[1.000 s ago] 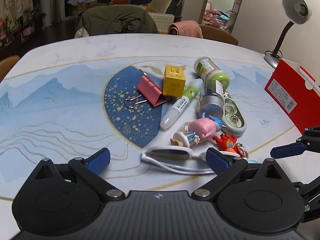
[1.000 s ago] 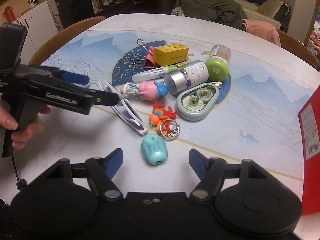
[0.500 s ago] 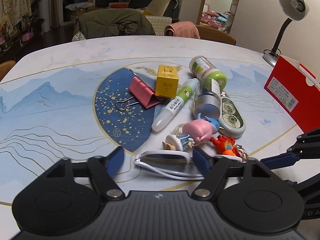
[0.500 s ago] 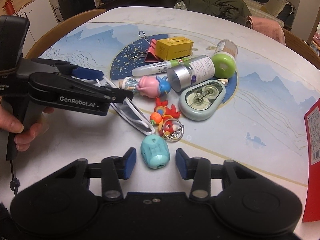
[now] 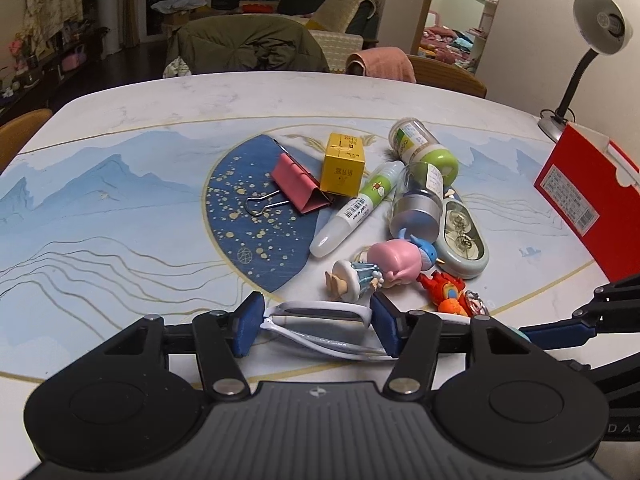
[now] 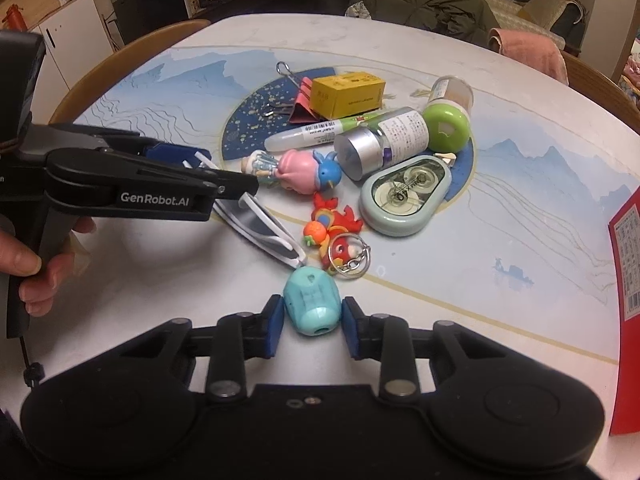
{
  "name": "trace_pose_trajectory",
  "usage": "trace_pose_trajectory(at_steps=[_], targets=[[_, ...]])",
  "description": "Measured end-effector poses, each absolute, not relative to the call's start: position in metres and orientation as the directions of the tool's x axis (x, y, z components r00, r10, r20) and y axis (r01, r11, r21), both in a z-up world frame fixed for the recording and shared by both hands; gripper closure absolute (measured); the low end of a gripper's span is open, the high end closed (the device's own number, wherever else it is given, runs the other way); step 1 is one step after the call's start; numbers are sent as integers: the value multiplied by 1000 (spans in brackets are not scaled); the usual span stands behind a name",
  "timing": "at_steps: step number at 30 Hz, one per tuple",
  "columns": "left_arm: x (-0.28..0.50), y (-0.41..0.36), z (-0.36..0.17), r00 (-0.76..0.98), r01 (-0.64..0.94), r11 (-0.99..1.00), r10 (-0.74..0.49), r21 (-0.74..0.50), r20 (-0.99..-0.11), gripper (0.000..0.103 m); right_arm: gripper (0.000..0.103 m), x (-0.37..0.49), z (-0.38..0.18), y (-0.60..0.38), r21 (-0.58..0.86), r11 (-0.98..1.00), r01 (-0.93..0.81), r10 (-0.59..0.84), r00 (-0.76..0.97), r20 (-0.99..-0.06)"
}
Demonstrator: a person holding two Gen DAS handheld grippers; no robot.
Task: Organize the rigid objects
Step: 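Grasp the white sunglasses with left tool while right tool grasps teal egg toy, then carry the sunglasses and teal toy with both tools into the shoebox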
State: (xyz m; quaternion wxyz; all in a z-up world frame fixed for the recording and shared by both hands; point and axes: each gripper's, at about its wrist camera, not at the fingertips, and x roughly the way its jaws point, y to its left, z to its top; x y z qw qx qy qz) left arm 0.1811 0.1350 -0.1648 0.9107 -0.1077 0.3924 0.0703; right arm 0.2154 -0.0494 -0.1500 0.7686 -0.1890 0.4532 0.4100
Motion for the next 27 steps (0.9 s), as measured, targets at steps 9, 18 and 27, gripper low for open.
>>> trace_pose_trajectory(at_steps=[9, 18, 27], targets=[[163, 127, -133, 702, -227, 952, 15, -205, -712, 45, 73, 210, -122, -72, 109, 612, -784, 497, 274, -823], [160, 92, -87, 745, -165, 960, -30, -227, -667, 45, 73, 208, -84, -106, 128, 632, -764, 542, 317, -778], [179, 43, -57, 760, -88, 974, -70, -209, -646, 45, 73, 223, -49, -159, 142, 685, -714, 561, 394, -728]])
